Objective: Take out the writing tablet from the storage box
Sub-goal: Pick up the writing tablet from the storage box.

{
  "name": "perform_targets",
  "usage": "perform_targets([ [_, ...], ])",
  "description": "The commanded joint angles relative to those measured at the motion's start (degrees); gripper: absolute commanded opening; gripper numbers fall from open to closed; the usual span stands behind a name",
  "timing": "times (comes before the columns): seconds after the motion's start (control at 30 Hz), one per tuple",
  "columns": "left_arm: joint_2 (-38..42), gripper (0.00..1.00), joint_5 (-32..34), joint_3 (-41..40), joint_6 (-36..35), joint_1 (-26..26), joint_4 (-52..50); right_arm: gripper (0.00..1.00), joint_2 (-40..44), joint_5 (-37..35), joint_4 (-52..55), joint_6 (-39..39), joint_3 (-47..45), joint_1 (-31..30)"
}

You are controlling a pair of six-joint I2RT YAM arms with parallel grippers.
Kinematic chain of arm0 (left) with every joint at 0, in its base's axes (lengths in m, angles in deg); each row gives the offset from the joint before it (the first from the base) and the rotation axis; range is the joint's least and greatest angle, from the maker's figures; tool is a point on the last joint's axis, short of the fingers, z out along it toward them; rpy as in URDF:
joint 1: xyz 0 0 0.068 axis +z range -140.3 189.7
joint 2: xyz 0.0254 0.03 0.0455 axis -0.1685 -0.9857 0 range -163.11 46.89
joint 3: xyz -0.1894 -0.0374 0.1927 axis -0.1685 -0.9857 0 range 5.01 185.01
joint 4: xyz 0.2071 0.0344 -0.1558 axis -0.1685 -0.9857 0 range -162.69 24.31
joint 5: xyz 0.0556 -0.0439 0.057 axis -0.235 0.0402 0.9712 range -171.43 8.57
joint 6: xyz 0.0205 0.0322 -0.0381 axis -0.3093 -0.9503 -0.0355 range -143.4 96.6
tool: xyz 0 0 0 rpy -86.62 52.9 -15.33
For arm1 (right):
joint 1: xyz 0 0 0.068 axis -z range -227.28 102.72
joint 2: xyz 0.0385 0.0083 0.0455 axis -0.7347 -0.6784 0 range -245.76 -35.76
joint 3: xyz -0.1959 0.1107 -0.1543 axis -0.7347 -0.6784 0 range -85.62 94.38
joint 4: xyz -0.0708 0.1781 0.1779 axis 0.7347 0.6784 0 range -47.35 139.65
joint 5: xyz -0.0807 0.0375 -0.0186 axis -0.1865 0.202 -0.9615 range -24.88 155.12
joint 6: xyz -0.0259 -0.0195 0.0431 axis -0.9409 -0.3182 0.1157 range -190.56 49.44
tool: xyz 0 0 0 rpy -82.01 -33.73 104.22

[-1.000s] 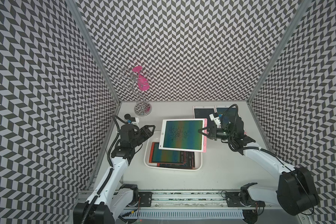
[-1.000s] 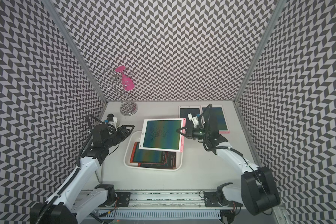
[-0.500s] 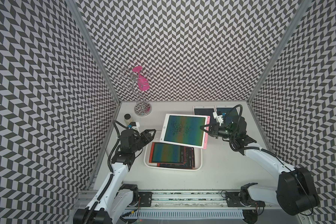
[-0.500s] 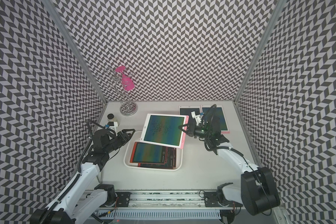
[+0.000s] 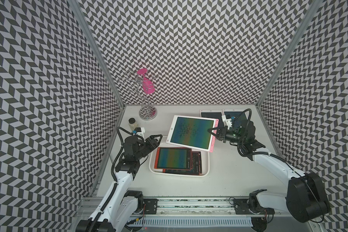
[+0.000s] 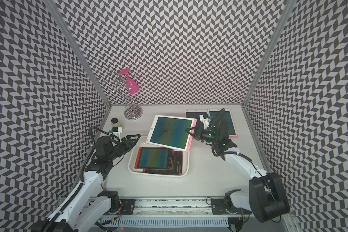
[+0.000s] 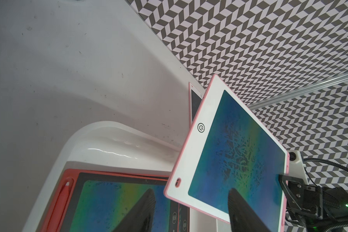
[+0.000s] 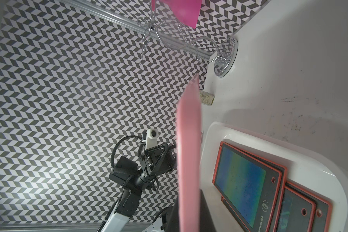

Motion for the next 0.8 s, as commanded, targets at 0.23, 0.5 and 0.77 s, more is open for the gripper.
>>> perform_targets([
  [0.23, 0.40, 0.61, -2.20, -2.86, 5.77, -1.50, 10.18, 0.00, 2.27, -12.13, -9.26, 4.15, -0.49, -1.62],
  [0.5, -4.00, 0.62, -0.99, -3.31, 9.64, -6.94, 19.09, 0.00, 2.24, -20.05, -16.60, 9.43, -3.77, -4.70],
  [0.77, -7.69, 0.62, -0.12, -3.80, 11.19, -9.96, 22.39, 0.00, 1.32, -23.51, -18.71, 10.92, -3.00, -7.52],
])
